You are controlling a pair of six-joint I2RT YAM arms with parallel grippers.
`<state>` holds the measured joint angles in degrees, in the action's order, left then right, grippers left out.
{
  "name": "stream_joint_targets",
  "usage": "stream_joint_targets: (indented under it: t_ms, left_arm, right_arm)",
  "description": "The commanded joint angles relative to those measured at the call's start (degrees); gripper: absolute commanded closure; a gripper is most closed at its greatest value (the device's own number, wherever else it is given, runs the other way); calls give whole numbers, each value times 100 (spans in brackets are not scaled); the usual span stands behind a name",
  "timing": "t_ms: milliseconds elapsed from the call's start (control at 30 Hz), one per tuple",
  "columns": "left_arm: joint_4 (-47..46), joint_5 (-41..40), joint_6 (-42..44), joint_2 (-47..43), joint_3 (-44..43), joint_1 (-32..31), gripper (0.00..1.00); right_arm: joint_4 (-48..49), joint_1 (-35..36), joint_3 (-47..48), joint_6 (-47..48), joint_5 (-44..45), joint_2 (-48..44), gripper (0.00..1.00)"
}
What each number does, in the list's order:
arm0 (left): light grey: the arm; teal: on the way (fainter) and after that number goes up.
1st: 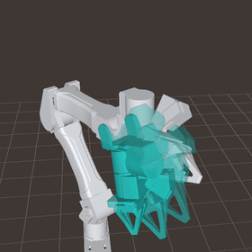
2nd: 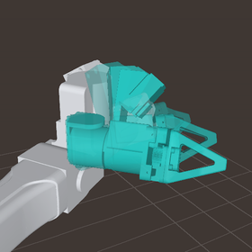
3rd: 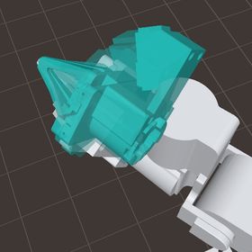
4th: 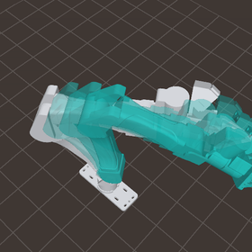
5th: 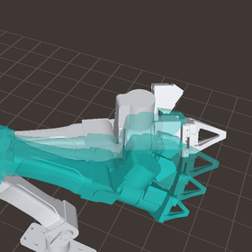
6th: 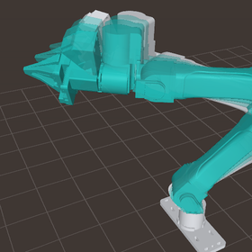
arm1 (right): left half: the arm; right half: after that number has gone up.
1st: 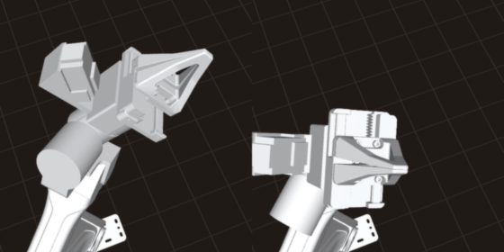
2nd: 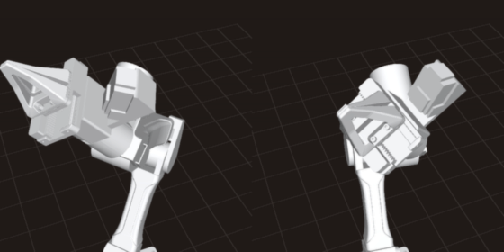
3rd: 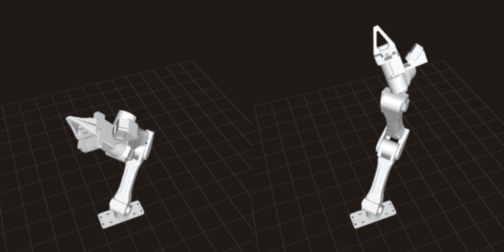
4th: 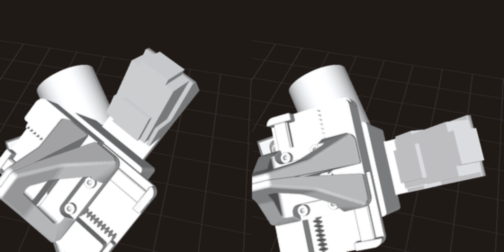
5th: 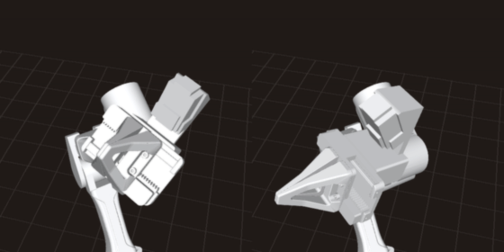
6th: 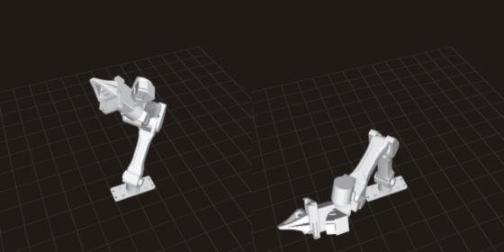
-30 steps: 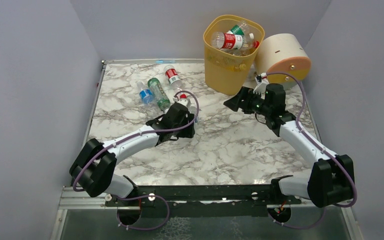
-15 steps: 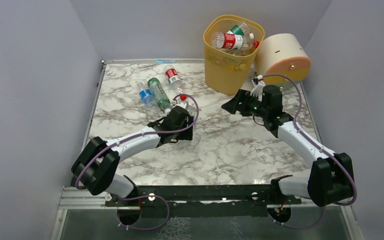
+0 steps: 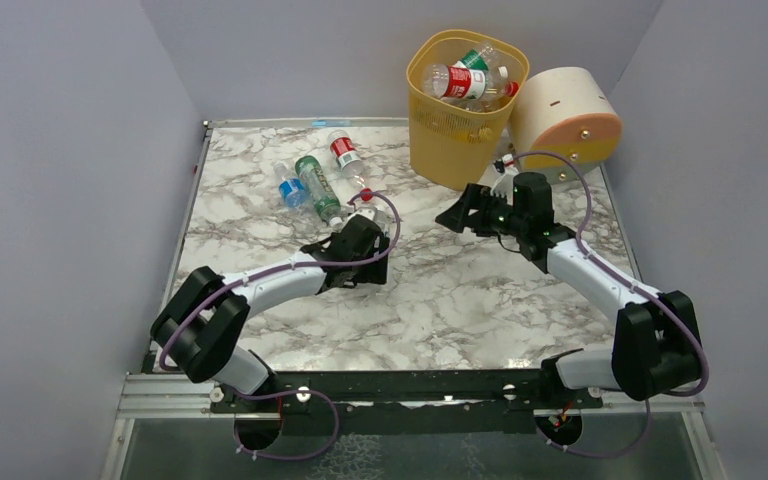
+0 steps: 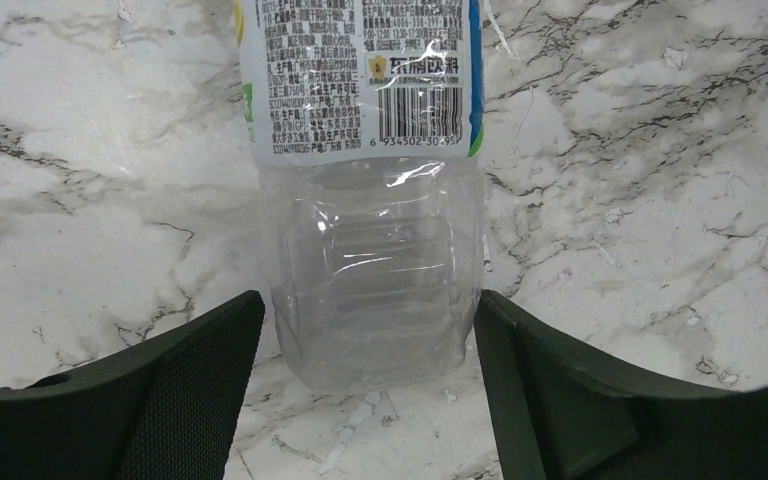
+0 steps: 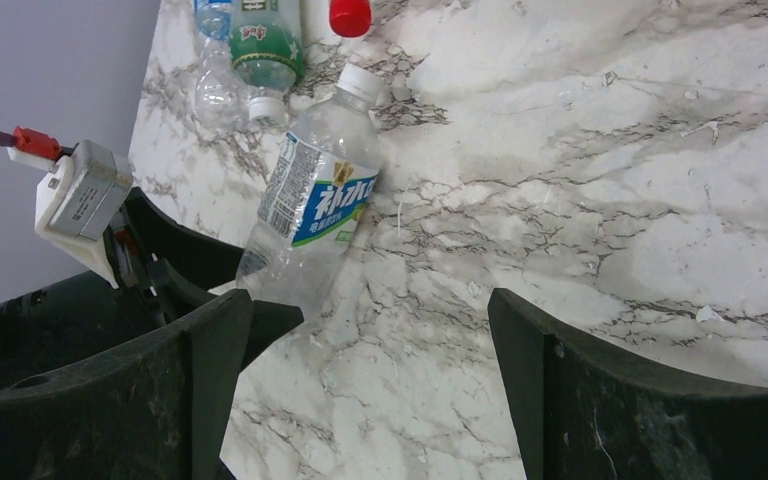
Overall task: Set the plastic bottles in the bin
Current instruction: Pick up the plastic bottle at the center of the board.
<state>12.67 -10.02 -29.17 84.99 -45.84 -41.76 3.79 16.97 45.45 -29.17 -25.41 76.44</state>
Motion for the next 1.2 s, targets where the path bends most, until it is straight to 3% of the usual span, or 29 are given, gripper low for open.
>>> stream_joint_targets:
  t_ms: [0, 633, 867, 1167]
  left_arm:
    - [30, -227, 104, 74, -165, -34, 18]
    - [-34, -450, 212, 482, -370, -140, 23]
    - [-32, -564, 302, 487, -408, -139, 40]
    - [-27, -194, 260, -187, -236, -148, 46]
  right_arm:
    - [198, 56, 152, -29, 150, 102, 9]
    - [246, 78, 87, -19, 152, 90, 9]
    - [233, 78, 95, -25, 151, 64, 9]
    - [229, 85, 173, -74, 92, 42, 9]
